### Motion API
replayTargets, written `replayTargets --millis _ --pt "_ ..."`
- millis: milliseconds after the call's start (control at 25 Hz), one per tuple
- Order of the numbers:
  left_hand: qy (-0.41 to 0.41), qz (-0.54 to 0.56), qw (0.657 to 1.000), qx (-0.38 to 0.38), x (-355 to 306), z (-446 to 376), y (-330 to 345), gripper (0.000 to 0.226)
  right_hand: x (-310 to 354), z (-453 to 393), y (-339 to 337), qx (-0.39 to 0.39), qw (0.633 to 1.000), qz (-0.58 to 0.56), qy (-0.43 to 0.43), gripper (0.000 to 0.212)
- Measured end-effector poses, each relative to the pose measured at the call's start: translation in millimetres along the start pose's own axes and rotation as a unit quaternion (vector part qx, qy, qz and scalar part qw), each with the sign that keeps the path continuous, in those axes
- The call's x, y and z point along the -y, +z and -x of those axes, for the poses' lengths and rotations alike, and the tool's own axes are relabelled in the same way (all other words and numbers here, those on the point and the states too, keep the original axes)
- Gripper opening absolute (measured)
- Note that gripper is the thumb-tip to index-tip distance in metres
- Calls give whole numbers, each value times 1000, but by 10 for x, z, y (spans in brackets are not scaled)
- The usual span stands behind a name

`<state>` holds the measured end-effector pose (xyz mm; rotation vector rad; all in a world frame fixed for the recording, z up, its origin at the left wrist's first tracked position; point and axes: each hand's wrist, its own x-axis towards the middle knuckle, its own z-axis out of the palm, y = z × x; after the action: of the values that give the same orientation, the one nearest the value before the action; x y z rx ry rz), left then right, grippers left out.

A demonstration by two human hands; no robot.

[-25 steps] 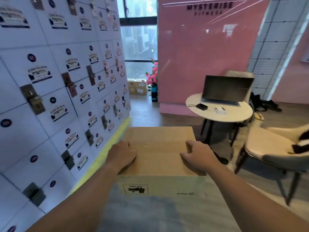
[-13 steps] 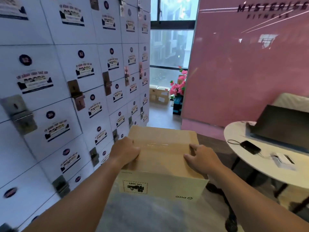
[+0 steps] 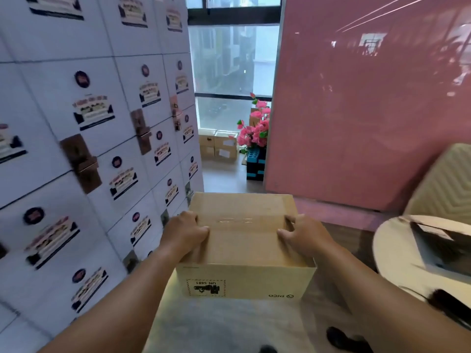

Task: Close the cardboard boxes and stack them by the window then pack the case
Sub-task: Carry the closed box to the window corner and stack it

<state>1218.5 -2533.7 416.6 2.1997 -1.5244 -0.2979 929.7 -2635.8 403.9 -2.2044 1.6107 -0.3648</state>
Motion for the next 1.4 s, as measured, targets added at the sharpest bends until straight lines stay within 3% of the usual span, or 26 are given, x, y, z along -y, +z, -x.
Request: replayTargets --millis 400,960,1400 --pt "-55 -4 998 -2 -199 -3354 265 19 48 -3606 -122 26 999 20 -26 52" --pt "-49 -19 999 13 267 -8336 493 24 677 -8394 58 39 999 15 12 66" --pt "-59 -16 998 23 272 -12029 1126 22 592 -12187 241 25 998 -42 36 47"
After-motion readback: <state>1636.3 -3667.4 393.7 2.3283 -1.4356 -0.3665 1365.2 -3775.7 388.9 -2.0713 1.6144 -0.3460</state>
